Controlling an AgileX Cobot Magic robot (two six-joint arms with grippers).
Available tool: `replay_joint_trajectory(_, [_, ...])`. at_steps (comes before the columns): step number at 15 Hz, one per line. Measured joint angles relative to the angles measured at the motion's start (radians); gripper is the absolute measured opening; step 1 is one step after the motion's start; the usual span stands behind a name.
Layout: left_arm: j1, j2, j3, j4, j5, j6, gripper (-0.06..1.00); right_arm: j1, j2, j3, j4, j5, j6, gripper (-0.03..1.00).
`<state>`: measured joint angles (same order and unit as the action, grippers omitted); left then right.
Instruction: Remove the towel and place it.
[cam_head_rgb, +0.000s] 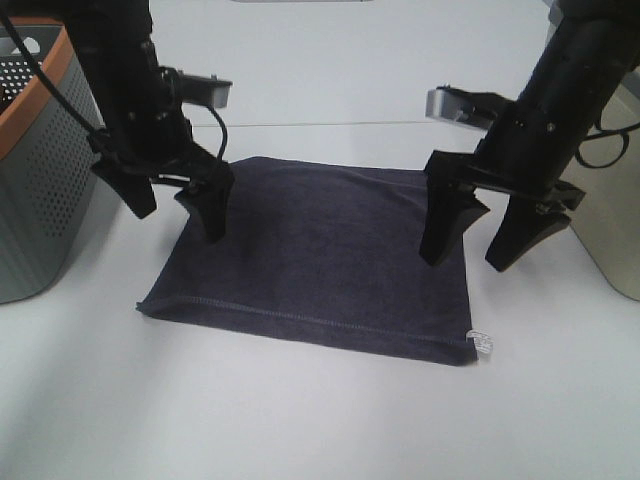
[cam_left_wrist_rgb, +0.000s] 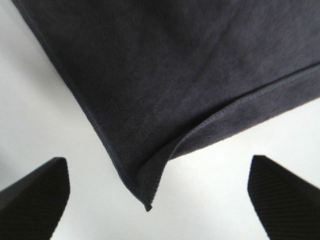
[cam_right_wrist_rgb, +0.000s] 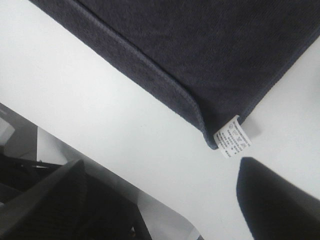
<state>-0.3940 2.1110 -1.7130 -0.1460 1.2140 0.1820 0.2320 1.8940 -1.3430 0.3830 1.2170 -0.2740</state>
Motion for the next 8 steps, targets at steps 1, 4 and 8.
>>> replay_joint_trajectory(1, [0.000,-0.031,-0.022,-0.010,0.000,-0.030,0.90,0.000,-0.028,-0.028,0.001,0.000,0.016,0.81])
replay_joint_trajectory(4, [0.000,-0.101,-0.059,-0.079,0.000,-0.044,0.90,0.000,-0.103,-0.115,0.000,0.000,0.063,0.81])
replay_joint_trajectory(8, [0.000,-0.218,-0.140,-0.129,0.003,-0.062,0.90,0.000,-0.220,-0.252,-0.010,0.002,0.138,0.81])
